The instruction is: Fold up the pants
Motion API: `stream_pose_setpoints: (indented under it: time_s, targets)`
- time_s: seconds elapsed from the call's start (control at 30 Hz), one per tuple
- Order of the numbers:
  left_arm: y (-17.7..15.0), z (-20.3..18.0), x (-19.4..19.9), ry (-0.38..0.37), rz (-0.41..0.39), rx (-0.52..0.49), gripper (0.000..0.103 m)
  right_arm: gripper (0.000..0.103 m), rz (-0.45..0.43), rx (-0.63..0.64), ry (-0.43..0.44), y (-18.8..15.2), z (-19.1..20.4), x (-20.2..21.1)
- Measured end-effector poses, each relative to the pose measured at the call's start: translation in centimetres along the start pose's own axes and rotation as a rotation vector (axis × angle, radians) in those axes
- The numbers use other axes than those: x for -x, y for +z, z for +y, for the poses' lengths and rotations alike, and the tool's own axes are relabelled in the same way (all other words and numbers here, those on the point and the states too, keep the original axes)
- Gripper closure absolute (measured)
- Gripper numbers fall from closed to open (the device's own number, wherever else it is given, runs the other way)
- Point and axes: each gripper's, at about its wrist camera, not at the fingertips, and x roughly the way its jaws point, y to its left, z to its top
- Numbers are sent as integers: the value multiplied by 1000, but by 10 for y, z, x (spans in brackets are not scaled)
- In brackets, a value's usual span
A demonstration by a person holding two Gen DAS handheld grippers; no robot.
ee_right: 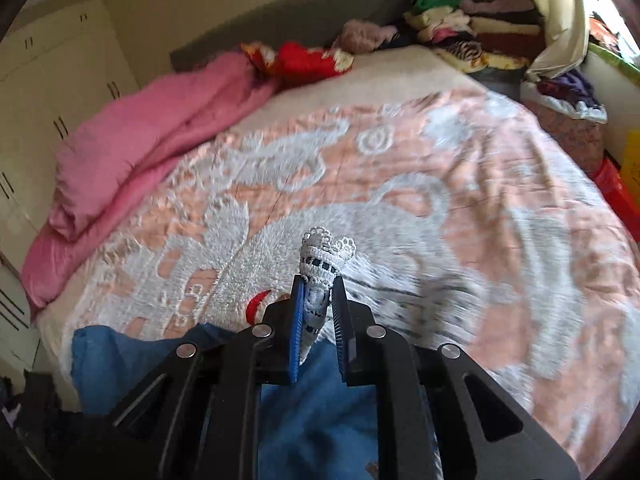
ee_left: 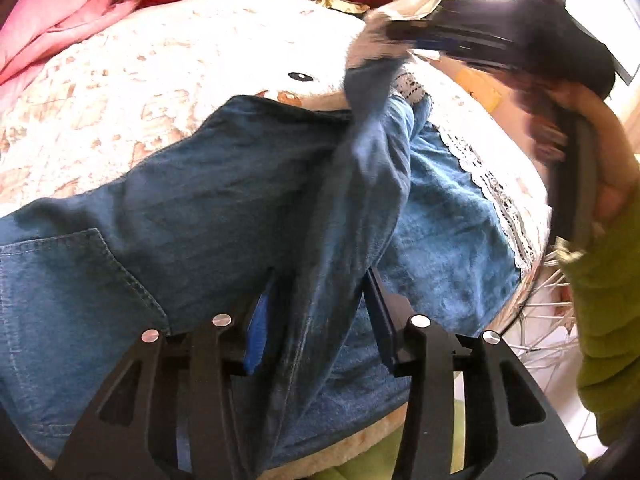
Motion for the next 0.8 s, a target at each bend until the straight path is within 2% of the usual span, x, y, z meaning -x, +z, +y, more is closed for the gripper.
stream_pose_setpoints:
  time_s: [0.07,0.1,0.13,0.27,0.43,0.57,0.8]
  targets:
    - [-1,-2,2,20,-5,-25,75,90,-29,-18,-5,-7,-8,23]
    - [0,-3,3,25,-5,-46,94,90,-42,-28,-11,-12,-12,36]
    - [1,-6,5,29,-7,-71,103,90,-51,-41,-15,-17,-17,47]
    - [-1,-23,19,68,-43,-190,103,90,-57,-78,-27,-45,-33,84]
    - [-4,-31,30,63,-61,-234,103,90,-19,-146,-42,-93,-51,122]
    - [-9,-38,26,63,-29,-268,103,90,29,-184,-55,-127,-59,134]
    - [-22,-47,15,77,31,-305,103,90,107,-235,-86,-169,-70,130]
